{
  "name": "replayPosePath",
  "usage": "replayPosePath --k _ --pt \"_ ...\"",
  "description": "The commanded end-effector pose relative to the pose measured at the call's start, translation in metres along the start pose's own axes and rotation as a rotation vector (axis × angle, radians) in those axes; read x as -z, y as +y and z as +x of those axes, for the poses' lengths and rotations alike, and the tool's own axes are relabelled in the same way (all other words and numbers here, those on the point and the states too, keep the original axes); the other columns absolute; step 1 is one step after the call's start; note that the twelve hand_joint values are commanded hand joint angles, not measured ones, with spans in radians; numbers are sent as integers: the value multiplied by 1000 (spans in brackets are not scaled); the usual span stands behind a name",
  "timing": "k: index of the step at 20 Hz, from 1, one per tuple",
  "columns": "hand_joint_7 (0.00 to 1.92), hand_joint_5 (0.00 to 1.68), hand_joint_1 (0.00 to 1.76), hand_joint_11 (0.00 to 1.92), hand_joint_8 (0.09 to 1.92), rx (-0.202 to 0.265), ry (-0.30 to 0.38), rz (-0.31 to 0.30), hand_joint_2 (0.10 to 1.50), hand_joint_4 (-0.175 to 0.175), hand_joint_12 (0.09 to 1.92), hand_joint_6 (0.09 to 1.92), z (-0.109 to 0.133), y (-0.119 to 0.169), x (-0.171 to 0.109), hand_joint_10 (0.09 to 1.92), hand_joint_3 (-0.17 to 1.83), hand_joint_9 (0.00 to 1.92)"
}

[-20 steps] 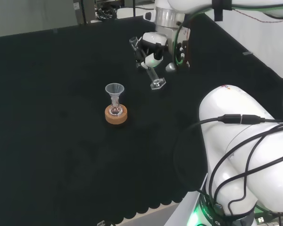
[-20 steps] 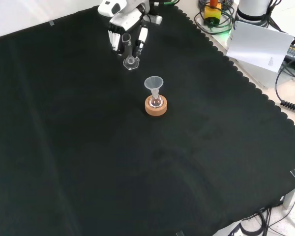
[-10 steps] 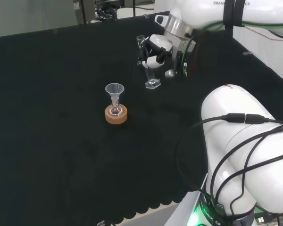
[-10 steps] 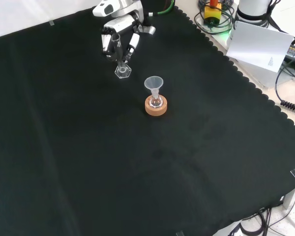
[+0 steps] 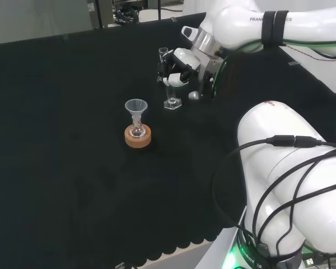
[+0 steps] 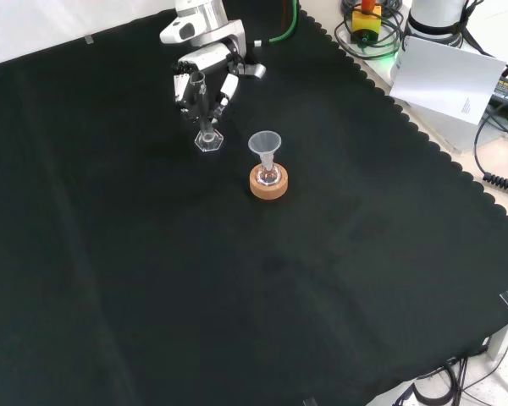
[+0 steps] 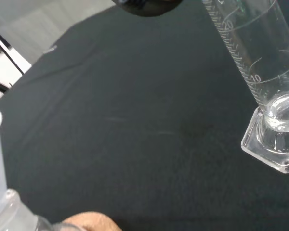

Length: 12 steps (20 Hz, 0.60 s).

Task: Put the graduated cylinder back on the table.

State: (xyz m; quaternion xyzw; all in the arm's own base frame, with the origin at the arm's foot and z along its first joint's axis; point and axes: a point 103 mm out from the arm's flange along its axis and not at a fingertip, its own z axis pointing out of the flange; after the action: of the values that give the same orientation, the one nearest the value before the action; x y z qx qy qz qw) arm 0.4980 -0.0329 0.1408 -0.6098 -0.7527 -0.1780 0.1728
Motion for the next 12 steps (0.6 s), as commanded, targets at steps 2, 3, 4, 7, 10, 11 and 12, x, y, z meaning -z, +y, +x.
replayPosePath --k 2,3,4,7,10,11,12 --pt "948 906 1250 1218 1090 8 37 -36 1144 -175 760 1098 -4 7 -17 87 1 1491" --pt "948 906 1250 1218 1090 7 39 -39 1144 -175 761 1099 -4 8 -19 87 1 1490" --pt "948 906 1250 1218 1091 7 41 -43 1144 -175 761 1099 -5 9 -21 87 1 1490" --pt "947 905 1250 1218 1092 8 43 -41 1144 -175 762 1100 -5 12 -25 87 1 1490" --pt "947 904 1250 1217 1092 12 51 -37 1144 -175 763 1101 -6 16 -29 87 1 1489" --pt "946 904 1250 1217 1093 12 56 -35 1144 -175 763 1101 -6 17 -31 87 1 1489" --pt "946 904 1250 1216 1093 13 59 -32 1145 -175 763 1101 -7 18 -32 87 1 1489"
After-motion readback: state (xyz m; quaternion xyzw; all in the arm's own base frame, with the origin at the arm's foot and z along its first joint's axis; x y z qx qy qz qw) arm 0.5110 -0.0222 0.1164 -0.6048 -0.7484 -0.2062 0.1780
